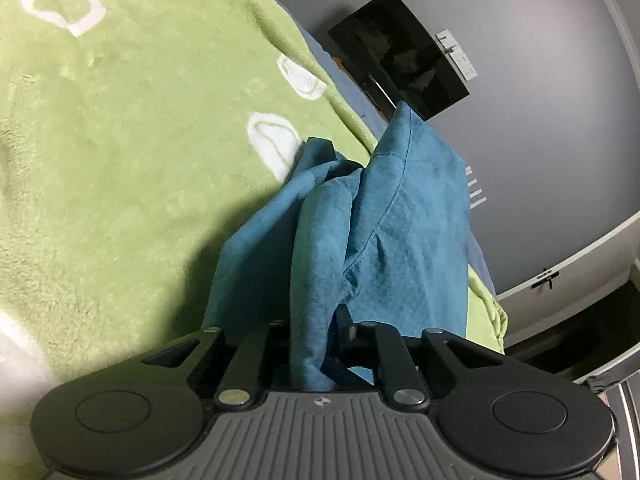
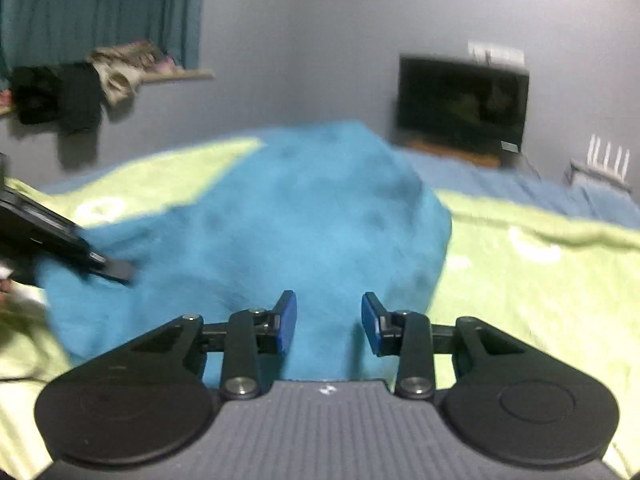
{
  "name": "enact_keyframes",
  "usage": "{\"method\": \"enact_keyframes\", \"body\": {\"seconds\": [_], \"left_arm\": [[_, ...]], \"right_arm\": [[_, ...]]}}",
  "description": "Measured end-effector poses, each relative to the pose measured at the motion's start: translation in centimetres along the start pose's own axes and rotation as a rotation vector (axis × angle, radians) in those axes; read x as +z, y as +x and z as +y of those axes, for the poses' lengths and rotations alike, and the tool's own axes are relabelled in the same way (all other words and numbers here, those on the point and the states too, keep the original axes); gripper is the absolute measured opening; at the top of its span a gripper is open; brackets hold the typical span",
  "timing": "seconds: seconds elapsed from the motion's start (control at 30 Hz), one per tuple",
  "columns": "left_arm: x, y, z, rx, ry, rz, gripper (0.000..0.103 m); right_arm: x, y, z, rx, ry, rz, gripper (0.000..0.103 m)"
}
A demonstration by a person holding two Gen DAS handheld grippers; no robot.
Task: Fold large clothes
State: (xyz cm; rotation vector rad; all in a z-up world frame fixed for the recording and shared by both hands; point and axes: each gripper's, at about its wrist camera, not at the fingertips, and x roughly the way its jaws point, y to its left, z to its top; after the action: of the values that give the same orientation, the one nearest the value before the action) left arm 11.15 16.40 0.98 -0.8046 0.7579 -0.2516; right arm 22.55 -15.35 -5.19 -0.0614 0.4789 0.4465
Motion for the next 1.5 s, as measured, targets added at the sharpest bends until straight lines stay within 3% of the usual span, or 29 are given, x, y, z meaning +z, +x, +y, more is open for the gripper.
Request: {"method": "enact_keyframes", "body": {"seconds": [0.1,0.17,0.23,0.3,0.4,0.47,0.53,0.6,0.8,1.03,1.1,1.23,1.33,1.37,1.4,1.5], "left_arm": [[0.2,-1.0,0.1,0.043,0.021,-0.068,0.036],[0.6,-3.0,-0.8,0.097,0.051,-0.208,0.067],[0.4,-5.7,-1.9,0.102,0.094,-0.370,0.075],[-0.1,-7.0,-3.4,0.020,0.190,-0.424,0.075],[-1.1,-5.8,-6.2,-0.026,0.381,-0.343,0.074],[-2.1,-3.3,-7.5,0.011,0.482,-0.228,0.064],[-2.5,-0.8,-7.9,0.062,0.528,-0.121,0.058],[-2.3,0.6,-7.4,0.118,0.518,-0.069,0.054],[-1.8,1.2,-5.9,0.157,0.480,-0.050,0.050],[-2.6,1.3,-6.9,0.202,0.538,-0.070,0.051],[-2.7,1.2,-6.8,0.210,0.536,-0.074,0.051],[-2.5,1.6,-6.4,0.218,0.517,-0.064,0.051],[-2.2,2.1,-6.2,0.225,0.501,-0.063,0.051],[-2.1,2.1,-6.1,0.240,0.500,-0.067,0.059],[-2.3,1.6,-6.2,0.268,0.495,-0.071,0.061],[-1.9,1.5,-5.5,0.254,0.453,-0.063,0.060]], "right_arm": [[0.3,2.8,0.1,-0.018,-0.009,0.010,0.034],[1.0,4.3,0.1,-0.030,0.003,0.006,0.034],[1.7,4.9,0.5,-0.036,0.002,-0.013,0.034],[2.3,6.0,0.8,-0.039,-0.028,-0.037,0.034],[3.8,7.7,0.9,-0.033,-0.071,-0.054,0.034],[4.9,9.1,1.0,-0.030,-0.084,-0.062,0.034],[6.1,10.4,0.7,-0.025,-0.089,-0.064,0.034],[7.2,11.8,0.5,-0.020,-0.100,-0.066,0.034],[10.2,17.6,0.8,-0.007,-0.164,-0.037,0.034],[13.6,24.0,-0.3,-0.002,-0.146,0.027,0.034],[14.7,24.7,-1.9,-0.007,-0.067,0.020,0.032],[15.3,24.1,-8.9,-0.053,0.316,-0.006,0.033],[13.7,22.3,-13.6,0.044,0.549,0.000,0.049],[12.7,21.6,-14.3,0.087,0.576,0.020,0.066],[11.6,20.9,-14.9,0.135,0.593,0.038,0.074],[7.7,19.4,-16.0,0.266,0.704,0.124,0.075]]}}
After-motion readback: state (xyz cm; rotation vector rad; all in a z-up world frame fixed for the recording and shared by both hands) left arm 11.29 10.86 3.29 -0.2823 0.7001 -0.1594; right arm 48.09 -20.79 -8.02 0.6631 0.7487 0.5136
